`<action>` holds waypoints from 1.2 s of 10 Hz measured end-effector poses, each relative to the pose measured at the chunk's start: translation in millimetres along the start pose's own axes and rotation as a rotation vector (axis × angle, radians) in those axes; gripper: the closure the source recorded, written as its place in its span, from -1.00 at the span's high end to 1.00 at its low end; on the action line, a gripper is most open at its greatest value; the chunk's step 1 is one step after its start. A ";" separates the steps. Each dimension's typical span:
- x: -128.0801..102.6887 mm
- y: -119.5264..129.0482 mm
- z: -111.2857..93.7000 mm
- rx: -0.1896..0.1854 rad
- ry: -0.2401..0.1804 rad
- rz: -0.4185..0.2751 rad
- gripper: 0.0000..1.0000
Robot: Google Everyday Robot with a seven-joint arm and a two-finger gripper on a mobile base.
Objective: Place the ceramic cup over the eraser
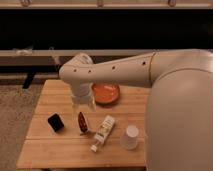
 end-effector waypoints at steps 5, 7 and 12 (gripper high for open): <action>0.0 0.0 0.0 0.000 0.000 0.000 0.30; 0.0 0.0 0.0 0.000 0.000 0.000 0.30; 20.6 -21.3 -18.5 0.002 -0.033 0.009 0.30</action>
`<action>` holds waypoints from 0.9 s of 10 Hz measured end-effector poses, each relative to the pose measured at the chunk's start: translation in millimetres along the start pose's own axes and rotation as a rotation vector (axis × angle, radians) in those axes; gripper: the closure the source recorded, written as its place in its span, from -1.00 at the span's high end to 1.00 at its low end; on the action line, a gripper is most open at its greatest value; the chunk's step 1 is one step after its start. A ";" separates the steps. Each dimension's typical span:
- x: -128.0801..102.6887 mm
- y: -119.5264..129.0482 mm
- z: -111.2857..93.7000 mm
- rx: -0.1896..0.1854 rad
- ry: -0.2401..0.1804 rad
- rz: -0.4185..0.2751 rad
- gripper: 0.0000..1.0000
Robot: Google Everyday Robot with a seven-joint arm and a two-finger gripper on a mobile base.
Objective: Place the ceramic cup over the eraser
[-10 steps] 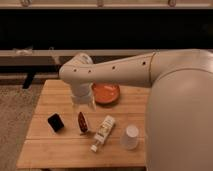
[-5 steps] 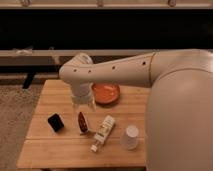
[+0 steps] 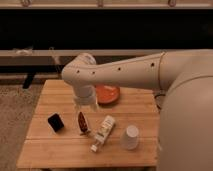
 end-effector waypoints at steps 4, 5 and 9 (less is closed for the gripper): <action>52.5 -69.4 -29.4 -0.007 -0.049 0.082 0.30; 65.4 -90.9 -28.5 -0.012 -0.048 0.116 0.30; 83.6 -141.7 -8.8 -0.012 -0.015 0.238 0.30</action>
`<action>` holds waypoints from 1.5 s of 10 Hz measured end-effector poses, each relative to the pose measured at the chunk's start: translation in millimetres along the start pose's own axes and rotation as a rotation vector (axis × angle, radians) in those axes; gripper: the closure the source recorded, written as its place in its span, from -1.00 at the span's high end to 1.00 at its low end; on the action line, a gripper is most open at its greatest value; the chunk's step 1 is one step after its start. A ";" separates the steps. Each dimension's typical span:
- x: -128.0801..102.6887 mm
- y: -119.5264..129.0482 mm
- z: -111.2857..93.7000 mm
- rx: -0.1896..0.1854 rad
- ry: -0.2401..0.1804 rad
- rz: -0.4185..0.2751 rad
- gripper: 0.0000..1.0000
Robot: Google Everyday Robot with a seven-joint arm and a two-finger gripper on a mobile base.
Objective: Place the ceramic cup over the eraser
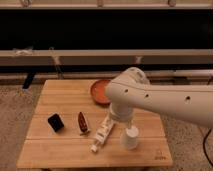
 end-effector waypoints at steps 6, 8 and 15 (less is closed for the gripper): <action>-4.7 -69.4 54.7 -0.014 0.112 0.203 0.30; -9.3 -60.8 70.9 -0.024 0.133 0.185 0.30; -20.1 -56.9 111.9 0.088 0.239 0.180 0.30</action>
